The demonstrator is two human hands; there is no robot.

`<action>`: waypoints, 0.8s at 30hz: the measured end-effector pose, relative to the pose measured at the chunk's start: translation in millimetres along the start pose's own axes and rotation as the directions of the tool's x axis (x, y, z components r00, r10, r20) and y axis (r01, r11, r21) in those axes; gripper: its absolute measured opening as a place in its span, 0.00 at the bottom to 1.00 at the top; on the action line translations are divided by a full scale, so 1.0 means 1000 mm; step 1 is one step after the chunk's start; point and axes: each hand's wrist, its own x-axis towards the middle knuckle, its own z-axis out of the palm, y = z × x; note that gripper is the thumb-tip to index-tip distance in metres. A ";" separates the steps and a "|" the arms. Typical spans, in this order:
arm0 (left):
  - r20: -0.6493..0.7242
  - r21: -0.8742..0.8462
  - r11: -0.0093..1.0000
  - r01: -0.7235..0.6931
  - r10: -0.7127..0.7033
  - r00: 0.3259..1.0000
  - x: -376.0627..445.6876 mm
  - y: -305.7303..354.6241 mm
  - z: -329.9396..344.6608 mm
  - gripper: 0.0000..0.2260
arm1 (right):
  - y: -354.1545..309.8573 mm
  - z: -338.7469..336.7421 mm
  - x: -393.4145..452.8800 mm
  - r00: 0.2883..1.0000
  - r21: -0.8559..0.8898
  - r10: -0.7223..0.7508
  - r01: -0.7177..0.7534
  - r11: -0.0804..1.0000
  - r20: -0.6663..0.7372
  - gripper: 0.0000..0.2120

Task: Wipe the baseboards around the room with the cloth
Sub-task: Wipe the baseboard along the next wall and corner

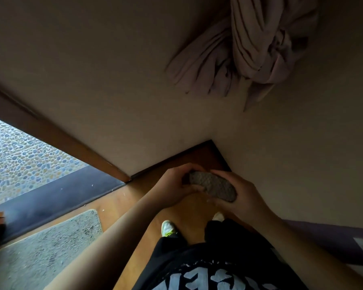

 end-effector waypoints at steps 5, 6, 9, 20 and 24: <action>-0.078 -0.004 0.996 0.090 -0.090 0.993 0.029 -0.016 0.019 0.20 | 0.039 -0.013 0.038 0.992 -0.014 0.025 -0.023 1.000 0.126 0.32; -0.103 -0.001 0.994 0.113 -0.113 0.988 0.036 -0.018 0.023 0.20 | 0.049 -0.014 0.047 0.990 -0.019 0.026 -0.024 1.000 0.141 0.31; -0.194 -0.028 0.986 0.167 -0.169 0.966 0.055 -0.029 0.037 0.17 | 0.077 -0.020 0.075 0.981 0.000 -0.013 0.013 1.000 0.195 0.27; -0.267 0.147 0.977 0.158 -0.114 0.957 0.108 -0.104 0.067 0.19 | 0.157 -0.005 0.135 0.969 -0.041 -0.088 0.100 0.994 0.230 0.25; -0.225 0.205 0.971 0.124 -0.077 0.971 0.118 -0.158 0.078 0.18 | 0.198 0.030 0.136 0.973 -0.040 -0.069 0.079 0.996 0.219 0.27</action>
